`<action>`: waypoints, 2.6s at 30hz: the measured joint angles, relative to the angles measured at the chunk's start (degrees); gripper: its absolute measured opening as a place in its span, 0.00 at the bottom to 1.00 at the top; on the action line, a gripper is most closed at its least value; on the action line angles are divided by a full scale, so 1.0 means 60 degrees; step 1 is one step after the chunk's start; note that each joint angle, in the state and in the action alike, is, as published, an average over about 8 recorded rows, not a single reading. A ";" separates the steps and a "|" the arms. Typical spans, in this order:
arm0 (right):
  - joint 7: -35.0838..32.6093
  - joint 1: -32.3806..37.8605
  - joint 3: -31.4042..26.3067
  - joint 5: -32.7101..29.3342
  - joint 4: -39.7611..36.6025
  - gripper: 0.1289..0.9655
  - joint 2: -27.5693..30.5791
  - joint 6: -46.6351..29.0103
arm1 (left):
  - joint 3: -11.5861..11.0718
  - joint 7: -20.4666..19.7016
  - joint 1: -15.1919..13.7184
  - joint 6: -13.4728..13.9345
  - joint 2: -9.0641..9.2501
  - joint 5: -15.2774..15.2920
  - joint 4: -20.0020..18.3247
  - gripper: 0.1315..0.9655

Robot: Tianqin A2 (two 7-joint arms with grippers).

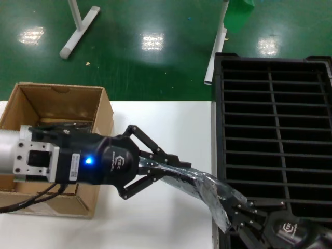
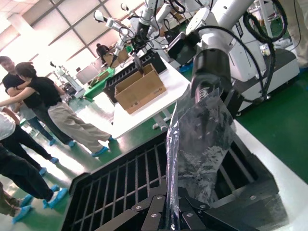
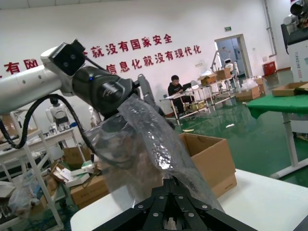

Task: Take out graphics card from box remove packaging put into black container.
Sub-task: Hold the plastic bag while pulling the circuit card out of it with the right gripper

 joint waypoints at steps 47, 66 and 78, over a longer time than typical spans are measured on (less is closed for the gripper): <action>-0.0009 0.0231 -0.0144 0.0122 0.0100 0.67 -0.0146 -0.0084 | -0.0268 -0.1221 0.0814 -0.0116 -0.0777 -0.0319 -0.1053 0.01; 0.0188 0.0425 -0.0283 0.0095 0.0012 0.42 -0.0161 -0.0046 | -0.0191 -0.1181 0.0746 0.0028 -0.0789 -0.0269 -0.0748 0.01; 0.0275 0.0424 -0.0326 0.0090 -0.0010 0.21 -0.0148 -0.0028 | -0.0025 -0.1206 0.0543 -0.0001 -0.0441 -0.0227 -0.0609 0.01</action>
